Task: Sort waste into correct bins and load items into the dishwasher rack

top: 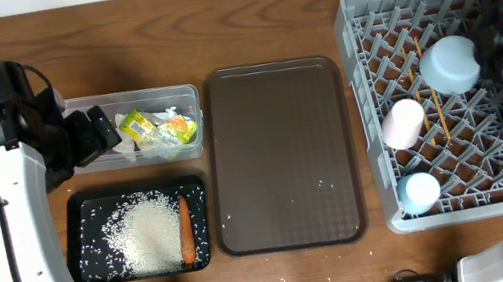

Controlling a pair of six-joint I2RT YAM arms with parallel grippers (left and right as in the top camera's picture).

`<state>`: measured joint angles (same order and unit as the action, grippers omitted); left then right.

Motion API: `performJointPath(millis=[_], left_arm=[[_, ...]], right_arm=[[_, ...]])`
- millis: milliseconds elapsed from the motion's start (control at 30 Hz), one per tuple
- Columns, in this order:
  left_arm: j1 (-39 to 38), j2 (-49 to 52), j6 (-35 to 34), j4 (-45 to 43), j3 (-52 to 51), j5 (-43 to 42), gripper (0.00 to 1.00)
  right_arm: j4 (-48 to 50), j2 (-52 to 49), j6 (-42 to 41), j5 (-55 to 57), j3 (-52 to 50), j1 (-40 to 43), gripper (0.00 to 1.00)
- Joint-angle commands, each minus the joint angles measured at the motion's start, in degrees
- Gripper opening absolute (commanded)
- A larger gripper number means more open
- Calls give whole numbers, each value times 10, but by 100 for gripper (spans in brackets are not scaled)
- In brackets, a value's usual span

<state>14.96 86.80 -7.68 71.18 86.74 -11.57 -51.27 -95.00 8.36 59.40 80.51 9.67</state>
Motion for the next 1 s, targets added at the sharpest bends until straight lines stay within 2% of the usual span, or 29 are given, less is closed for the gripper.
performJointPath(millis=[0,133,267,400,433,467,500,533,767,967], left_arm=[[2,2,-3,2,-2,7,97],[2,2,-3,2,-2,7,97],[2,2,-3,2,-2,7,97],[2,2,-3,2,-2,7,97],[2,2,-3,2,-2,7,97],[2,2,-3,2,-2,7,97],[2,2,-3,2,-2,7,97],[2,2,-3,2,-2,7,97],[2,2,-3,2,-2,7,97],[2,2,-3,2,-2,7,97]], right_arm=[[24,-1,-10,-65,-1,-25,5],[59,-1,-11,-102,-1,-42,6],[77,0,-11,-138,-1,-53,17],[75,0,-11,-222,-1,-57,24],[73,0,-11,-248,-1,-57,32],[70,0,-10,-280,-1,-57,51],[67,0,-10,-308,-1,-57,79],[66,0,-10,-342,-1,-57,99],[66,0,-10,-534,-1,-57,99],[66,0,-10,-541,-1,-57,99]])
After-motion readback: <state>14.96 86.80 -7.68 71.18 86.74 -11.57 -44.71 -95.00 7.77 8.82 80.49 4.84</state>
